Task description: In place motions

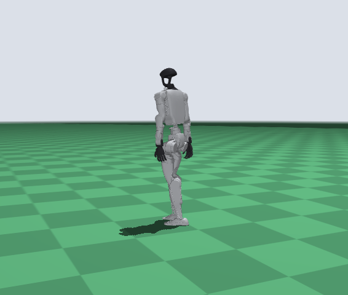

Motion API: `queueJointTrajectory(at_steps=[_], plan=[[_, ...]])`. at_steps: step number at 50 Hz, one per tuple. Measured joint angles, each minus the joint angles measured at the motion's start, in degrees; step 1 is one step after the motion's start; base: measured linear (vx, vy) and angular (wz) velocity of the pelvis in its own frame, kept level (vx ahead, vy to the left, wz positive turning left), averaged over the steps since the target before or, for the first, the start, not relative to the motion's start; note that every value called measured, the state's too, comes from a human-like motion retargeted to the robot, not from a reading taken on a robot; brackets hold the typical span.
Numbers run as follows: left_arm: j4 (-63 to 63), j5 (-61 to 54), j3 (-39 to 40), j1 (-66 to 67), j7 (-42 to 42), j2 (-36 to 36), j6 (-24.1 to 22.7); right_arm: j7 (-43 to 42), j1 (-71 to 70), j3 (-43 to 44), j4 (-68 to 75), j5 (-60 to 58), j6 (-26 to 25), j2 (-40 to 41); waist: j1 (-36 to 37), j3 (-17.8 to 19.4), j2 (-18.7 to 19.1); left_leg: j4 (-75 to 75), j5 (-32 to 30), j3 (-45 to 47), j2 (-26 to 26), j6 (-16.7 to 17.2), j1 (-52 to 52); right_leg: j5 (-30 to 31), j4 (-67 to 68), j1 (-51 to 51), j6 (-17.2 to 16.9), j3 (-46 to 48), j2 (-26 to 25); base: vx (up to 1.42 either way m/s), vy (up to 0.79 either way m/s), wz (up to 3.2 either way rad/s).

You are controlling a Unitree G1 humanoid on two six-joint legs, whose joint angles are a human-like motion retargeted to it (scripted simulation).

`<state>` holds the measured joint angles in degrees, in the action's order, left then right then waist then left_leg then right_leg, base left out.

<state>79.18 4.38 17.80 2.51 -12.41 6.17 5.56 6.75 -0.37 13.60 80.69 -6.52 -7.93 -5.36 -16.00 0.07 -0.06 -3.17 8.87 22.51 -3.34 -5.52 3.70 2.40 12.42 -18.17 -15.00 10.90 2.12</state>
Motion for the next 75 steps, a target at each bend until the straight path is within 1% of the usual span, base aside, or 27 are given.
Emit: queueJointTrajectory(at_steps=[2, 5, 8, 10, 13, 15, 17, 18, 21, 25, 28, 31, 34, 37, 40, 44, 47, 50, 57, 62, 66, 68, 69, 70, 72, 73, 75], plan=[[0.3, -0.8, 1.4, 0.1, 0.1, -0.4, 0.0, 0.8, -0.8, -2.1, -1.3, -2.5, 0.0, -0.1, -0.9, -0.1, 0.8, 0.5, -0.5, 0.9, 0.4, -0.4, 0.0, -1.8, 3.0, -0.6, 0.8, -2.6, -0.1, -0.08, -0.12, -0.49], [1.7, -1.3, 3.1, 0.4, 0.5, -1.0, 0.4, 3.0, -1.1, -4.6, -4.1, -6.6, 0.7, 0.0, -2.1, -0.5, 2.9, 0.3, -1.1, 1.7, 2.8, -0.3, 0.5, -4.5, 6.6, 0.2, 6.9, -1.5, 0.0, 0.03, -0.17, -0.36], [2.8, -0.6, 2.9, 1.2, 0.4, -1.1, 0.4, 4.3, -0.6, -6.1, -5.8, -8.3, 2.7, -0.2, -1.0, -1.5, 3.8, 0.1, -1.2, 3.4, 3.9, 0.1, 0.1, -6.0, 7.2, 3.0, 10.3, 0.3, 1.3, 0.15, -0.2, -0.48], [3.8, 0.6, 2.5, 2.0, 0.3, -1.0, 0.5, 4.3, -0.3, -6.6, -6.0, -8.9, 4.0, -0.3, 0.2, -2.8, 4.1, 0.0, -1.1, 4.5, 4.4, 0.6, -0.4, -6.8, 6.6, 5.4, 11.2, -0.8, 2.4, 0.28, -0.17, -0.49], [5.0, 1.9, 2.6, 2.9, 0.8, -0.7, 0.7, 4.3, -0.4, -6.7, -4.5, -8.7, 4.9, -0.1, 1.2, -4.3, 4.0, 0.2, -1.1, 5.5, 4.5, 1.1, -1.3, -6.2, 3.5, 9.0, 11.3, -2.4, 3.2, 0.27, -0.27, -0.3], [5.7, 2.2, 3.2, 3.5, 1.1, -0.6, 0.8, 4.9, -0.4, -7.1, -3.6, -8.0, 4.9, 0.2, 1.8, -5.1, 3.4, 0.7, -1.1, 6.2, 4.1, 1.6, -2.3, -7.3, -0.8, 12.2, 11.1, -1.1, 3.2, 0.27, -0.26, -0.22], [6.1, 2.0, 3.7, 3.9, 1.0, -0.4, 1.0, 5.8, -0.3, -7.3, -2.6, -7.6, 5.0, 0.5, 1.8, -5.6, 2.9, 1.1, -1.1, 6.0, 3.9, 2.2, -3.2, -6.9, -4.8, 13.8, 13.3, -1.6, 1.9, 0.28, -0.3, -0.02], [6.2, 1.8, 3.9, 4.0, 1.0, -0.3, 1.1, 6.3, -0.3, -7.5, -2.1, -7.6, 5.1, 0.5, 2.2, -6.0, 2.4, 1.1, -1.1, 6.3, 3.8, 2.5, -3.5, -6.5, -6.1, 14.4, 13.5, -0.8, 2.2, 0.26, -0.24, -0.12], [6.7, 1.5, 3.8, 3.7, 1.3, -0.3, 1.3, 7.7, -0.1, -8.3, -0.4, -8.0, 5.2, 0.6, 4.3, -6.6, 0.9, 0.1, -1.5, 7.0, 3.9, 3.1, -3.3, -4.8, -8.9, 15.5, 13.4, -1.2, 1.8, 0.18, -0.16, -0.14], [6.1, 0.2, 3.1, 2.4, 2.9, -0.1, 0.3, 8.2, -0.6, -10.8, 0.6, -10.4, 6.2, 0.2, 4.8, -5.0, -1.2, -3.0, -2.1, 5.8, 4.5, 3.9, -2.3, -3.8, -9.8, 16.1, 13.8, -1.3, 1.9, 0.07, -0.17, 0.25], [5.8, -0.1, 2.0, 1.4, 5.1, -0.4, -0.8, 7.7, -0.6, -11.4, 0.5, -13.9, 6.5, -0.1, 4.7, -4.5, -2.2, -6.2, -2.7, 4.6, 4.8, 4.1, 0.0, -3.6, -10.0, 15.8, 13.7, -0.6, 2.6, 0.03, -0.11, 0.44], [6.1, -1.0, -0.2, 0.6, 9.2, -0.9, -2.9, 7.9, -0.3, -11.0, 0.3, -15.2, 6.6, -0.6, 4.6, -4.2, -2.9, -10.3, -2.0, 1.2, 4.3, 4.0, 2.9, -3.2, -10.2, 15.5, 13.7, 0.3, 3.6, -0.01, -0.05, 0.5], [6.0, -0.3, -3.1, 0.5, 16.7, -1.3, -6.0, 7.7, -0.2, -10.3, 1.0, -15.1, 6.4, -1.4, 5.0, -3.7, -3.1, -13.4, -1.6, -3.9, 2.9, 4.2, 4.9, -2.8, -10.3, 15.2, 13.6, 0.7, 4.2, 0.0, -0.01, 0.09], [5.7, 1.9, -5.0, 0.7, 20.5, -1.8, -6.9, 6.7, -0.4, -9.6, 2.1, -14.8, 5.4, -2.0, 5.7, -3.5, -2.7, -13.0, -2.3, -5.6, 1.9, 3.0, 4.4, -2.6, -10.2, 15.0, 13.5, 0.4, 4.1, -0.02, 0.02, -0.17], [5.5, 3.5, -5.9, 1.7, 19.2, -2.2, -7.1, 5.1, -0.2, -9.3, 2.9, -13.9, 3.7, -2.2, 6.1, -4.1, -1.6, -8.7, -3.0, -5.7, 1.9, 2.5, 2.6, -2.4, -10.3, 14.8, 13.5, -0.1, 3.2, -0.02, 0.03, -0.27], [6.6, 4.8, -5.2, 2.2, 12.3, -2.3, -5.6, 4.1, -0.1, -8.7, 3.4, -13.0, 2.6, -1.9, 4.3, -5.6, 0.4, -3.0, -4.1, -6.8, 2.5, 3.8, 0.7, -2.7, -10.2, 14.3, 13.4, 1.0, 1.9, -0.02, 0.01, 0.06], [8.2, 6.0, -4.5, 1.1, 4.3, -1.7, -3.5, 3.6, -0.2, -7.5, 3.1, -10.8, 3.3, -1.2, 3.5, -5.5, 1.0, 0.1, -5.6, -7.3, 2.1, 3.7, -0.6, -3.1, -9.8, 14.3, 13.2, 1.2, 1.7, -0.11, 0.04, 0.11], [8.2, 6.1, -4.7, 0.9, 0.8, -1.1, -2.4, 3.8, 0.5, -6.6, 1.9, -8.1, 4.8, -0.6, 3.4, -5.5, 1.1, 1.3, -5.8, -7.5, 1.5, 3.0, -1.2, -3.2, -9.7, 14.5, 12.8, 1.3, 1.9, -0.08, 0.05, 0.04], [6.7, 2.8, -3.9, 1.0, 5.7, -1.0, -3.3, 3.3, 0.5, -7.4, -0.1, -6.3, 7.0, 0.3, 4.3, -4.1, 0.6, 1.9, -5.1, -5.7, 0.8, 1.5, -2.2, -3.1, -8.0, 13.7, 12.2, 0.4, 2.9, -0.15, 0.09, -0.22], [6.8, 0.4, -2.5, 0.7, 5.4, -2.1, -4.6, 3.9, -0.3, -8.6, -0.8, -7.9, 7.4, 0.2, 4.3, -4.1, 1.3, 2.6, -4.4, -4.3, 1.3, 1.5, -1.2, -2.3, -4.2, 9.9, 12.1, -1.4, 3.2, -0.17, 0.09, -0.3], [7.6, -0.7, -1.8, 0.2, 6.5, -2.9, -4.9, 2.7, -1.2, -10.0, 0.0, -8.8, 7.6, 0.3, 3.4, -3.1, 2.0, 3.1, -4.6, -3.1, 2.3, 1.3, -0.5, -5.0, -0.8, 7.7, 11.3, -1.3, 2.4, -0.16, 0.06, -0.32], [8.0, -0.7, -1.6, -0.1, 6.8, -3.0, -4.9, 2.7, -1.2, -10.3, 0.5, -9.1, 7.7, 0.3, 4.8, -2.8, 1.5, 3.3, -4.5, -1.0, 2.5, 1.4, -0.9, -5.9, -0.3, 8.0, 10.3, -4.9, 1.4, -0.06, 0.0, -0.75], [8.1, -0.6, -1.7, -0.1, 6.8, -3.1, -4.9, 2.7, -0.9, -10.2, 0.7, -9.3, 7.9, 0.3, 5.2, -2.7, 1.3, 3.3, -4.4, -0.3, 2.5, 1.5, -1.1, -6.0, -0.8, 8.3, 11.3, -6.4, 0.6, 0.01, -0.03, -0.72], [8.3, -0.4, -1.8, 0.0, 6.9, -3.1, -5.0, 2.6, -0.5, -10.1, 1.0, -9.4, 8.1, 0.3, 5.4, -2.7, 1.1, 3.3, -4.4, 0.0, 2.6, 1.6, -1.4, -5.9, -1.6, 8.7, 13.2, -7.3, -0.2, 0.1, -0.04, 0.31], [8.5, -0.1, -2.5, 0.1, 6.8, -2.9, -5.2, 2.4, 0.7, -9.1, 1.9, -10.1, 8.1, 0.0, 2.6, -2.8, 0.3, 3.1, -4.7, -2.9, 1.2, 1.7, -1.9, -4.7, -3.8, 10.1, 13.6, -1.3, 1.4, 0.19, -0.04, 0.79], [8.6, 0.0, -2.7, 0.3, 6.8, -3.0, -5.2, 2.4, 1.2, -8.8, 2.5, -10.4, 7.9, -0.3, 3.3, -3.1, 0.0, 3.1, -4.6, -2.2, 0.9, 1.7, -2.2, -4.7, -4.4, 10.8, 13.7, -1.8, 1.2, 0.19, -0.02, 0.1], [8.8, 0.0, -3.6, 0.0, 6.8, -3.4, -5.1, 2.4, 2.0, -7.3, 3.7, -10.5, 7.3, -1.0, 4.4, -3.0, 0.2, 2.9, -4.6, -2.0, 1.2, 1.8, -2.6, -4.3, -5.0, 11.4, 12.7, -3.9, 1.0, 0.13, 0.0, -0.14]])
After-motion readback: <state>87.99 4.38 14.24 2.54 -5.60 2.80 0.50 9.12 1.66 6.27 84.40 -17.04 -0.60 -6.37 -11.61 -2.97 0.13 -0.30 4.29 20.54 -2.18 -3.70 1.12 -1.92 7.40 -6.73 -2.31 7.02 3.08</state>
